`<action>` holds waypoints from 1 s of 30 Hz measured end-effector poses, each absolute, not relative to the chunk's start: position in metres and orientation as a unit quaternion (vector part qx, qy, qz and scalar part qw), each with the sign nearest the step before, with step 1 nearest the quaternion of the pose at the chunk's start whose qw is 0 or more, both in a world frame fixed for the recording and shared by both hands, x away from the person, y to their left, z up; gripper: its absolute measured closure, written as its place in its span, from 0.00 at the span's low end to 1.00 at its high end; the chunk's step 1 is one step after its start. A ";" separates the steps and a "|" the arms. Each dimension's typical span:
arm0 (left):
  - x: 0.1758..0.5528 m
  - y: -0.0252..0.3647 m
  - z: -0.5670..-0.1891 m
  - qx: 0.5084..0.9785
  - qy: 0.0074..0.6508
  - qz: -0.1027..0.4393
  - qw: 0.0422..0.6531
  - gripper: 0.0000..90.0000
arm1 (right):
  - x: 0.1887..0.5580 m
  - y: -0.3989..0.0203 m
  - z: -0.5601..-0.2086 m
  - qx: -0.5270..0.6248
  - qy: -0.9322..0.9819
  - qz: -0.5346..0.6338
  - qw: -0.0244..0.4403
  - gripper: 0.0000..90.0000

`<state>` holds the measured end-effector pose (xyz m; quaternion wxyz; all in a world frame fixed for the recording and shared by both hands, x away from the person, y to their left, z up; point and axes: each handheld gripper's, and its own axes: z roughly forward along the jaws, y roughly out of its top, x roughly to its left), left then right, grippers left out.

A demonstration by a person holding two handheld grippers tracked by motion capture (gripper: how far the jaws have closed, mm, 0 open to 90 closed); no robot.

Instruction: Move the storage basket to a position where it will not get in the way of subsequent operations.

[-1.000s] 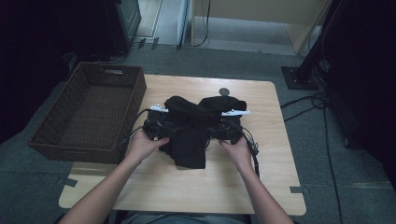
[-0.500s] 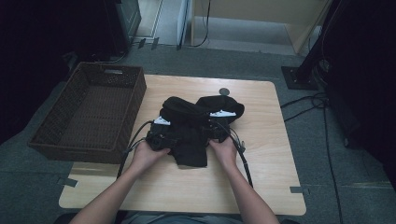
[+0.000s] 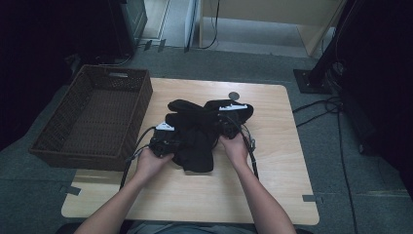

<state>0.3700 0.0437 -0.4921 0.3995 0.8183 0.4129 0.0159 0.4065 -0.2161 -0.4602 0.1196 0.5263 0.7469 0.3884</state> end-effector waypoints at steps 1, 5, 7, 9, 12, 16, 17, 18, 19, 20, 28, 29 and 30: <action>0.370 0.044 -0.492 0.818 0.413 0.016 0.400 0.95 | 0.407 -0.216 -0.460 0.526 0.747 0.388 0.120 0.95; 0.369 0.044 -0.486 0.818 0.410 0.027 0.402 0.93 | 0.424 -0.217 -0.435 0.529 0.739 0.396 0.131 0.95; 0.369 0.044 -0.484 0.816 0.412 0.024 0.405 0.89 | 0.435 -0.217 -0.426 0.532 0.737 0.393 0.135 0.95; 0.369 0.046 -0.481 0.813 0.415 0.021 0.408 0.83 | 0.451 -0.218 -0.416 0.540 0.730 0.394 0.138 0.95; 0.369 0.051 -0.476 0.802 0.424 0.015 0.420 0.70 | 0.482 -0.219 -0.412 0.553 0.726 0.386 0.136 0.89; 0.370 0.052 -0.475 0.804 0.422 0.013 0.418 0.62 | 0.507 -0.217 -0.420 0.560 0.724 0.373 0.152 0.66; 0.370 0.053 -0.475 0.808 0.421 0.015 0.412 0.61 | 0.510 -0.217 -0.422 0.559 0.728 0.366 0.156 0.61; 0.371 0.053 -0.475 0.807 0.422 0.016 0.413 0.61 | 0.510 -0.217 -0.422 0.559 0.728 0.366 0.156 0.61; 0.371 0.054 -0.476 0.806 0.423 0.015 0.413 0.60 | 0.512 -0.217 -0.423 0.561 0.729 0.358 0.159 0.57; 0.372 0.053 -0.477 0.804 0.426 0.013 0.415 0.58 | 0.512 -0.217 -0.423 0.561 0.732 0.352 0.159 0.56; 0.368 0.047 -0.473 0.802 0.420 0.003 0.424 0.47 | 0.480 -0.223 -0.423 0.549 0.733 0.373 0.149 0.53; 0.367 0.046 -0.470 0.798 0.420 0.005 0.432 0.45 | 0.465 -0.223 -0.426 0.542 0.738 0.374 0.147 0.53; 0.367 0.046 -0.470 0.798 0.420 0.005 0.432 0.44 | 0.465 -0.223 -0.426 0.542 0.738 0.374 0.147 0.53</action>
